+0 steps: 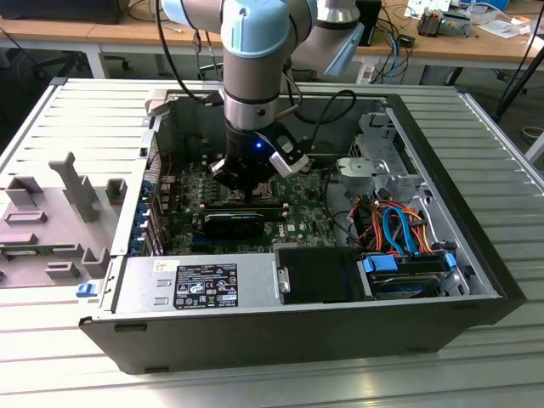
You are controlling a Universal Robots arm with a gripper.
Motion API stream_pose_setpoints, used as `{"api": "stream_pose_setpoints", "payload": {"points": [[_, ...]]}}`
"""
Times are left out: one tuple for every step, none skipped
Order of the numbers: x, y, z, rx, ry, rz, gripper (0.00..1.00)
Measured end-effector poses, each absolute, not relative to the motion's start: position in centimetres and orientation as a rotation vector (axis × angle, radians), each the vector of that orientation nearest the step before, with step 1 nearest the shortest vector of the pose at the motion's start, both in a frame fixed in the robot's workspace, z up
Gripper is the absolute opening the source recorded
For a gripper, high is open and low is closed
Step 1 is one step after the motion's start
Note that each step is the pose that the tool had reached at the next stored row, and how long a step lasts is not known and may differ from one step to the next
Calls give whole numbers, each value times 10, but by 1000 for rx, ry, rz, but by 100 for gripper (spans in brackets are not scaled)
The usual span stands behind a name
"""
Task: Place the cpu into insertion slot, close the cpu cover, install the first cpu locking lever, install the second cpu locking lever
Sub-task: 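Install the second cpu locking lever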
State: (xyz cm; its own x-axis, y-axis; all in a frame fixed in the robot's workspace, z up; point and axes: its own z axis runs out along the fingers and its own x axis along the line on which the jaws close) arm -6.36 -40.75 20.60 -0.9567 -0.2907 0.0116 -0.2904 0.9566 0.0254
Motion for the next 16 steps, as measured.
{"api": "stream_pose_setpoints", "payload": {"points": [[-64, -407, 206, 422, -3098, -37, 11], [-64, -407, 206, 400, -3101, -37, 11], [-64, -407, 206, 384, -3103, -37, 11], [-63, -408, 206, 365, -3106, -37, 11], [-63, -408, 206, 352, -3107, -37, 11], [-62, -408, 206, 345, -3108, -37, 11], [-62, -407, 207, 333, -3109, -37, 11], [-62, -407, 208, 325, -3110, -38, 11], [-62, -407, 209, 313, -3111, -38, 11], [-62, -407, 211, 304, -3112, -38, 11], [-62, -407, 213, 292, -3114, -38, 11], [-62, -407, 214, 284, -3114, -38, 11], [-62, -407, 215, 271, -3116, -38, 11], [-62, -407, 215, 264, -3116, -38, 11], [-62, -407, 215, 251, -3118, -38, 11], [-62, -407, 215, 241, -3118, -38, 11]]}}
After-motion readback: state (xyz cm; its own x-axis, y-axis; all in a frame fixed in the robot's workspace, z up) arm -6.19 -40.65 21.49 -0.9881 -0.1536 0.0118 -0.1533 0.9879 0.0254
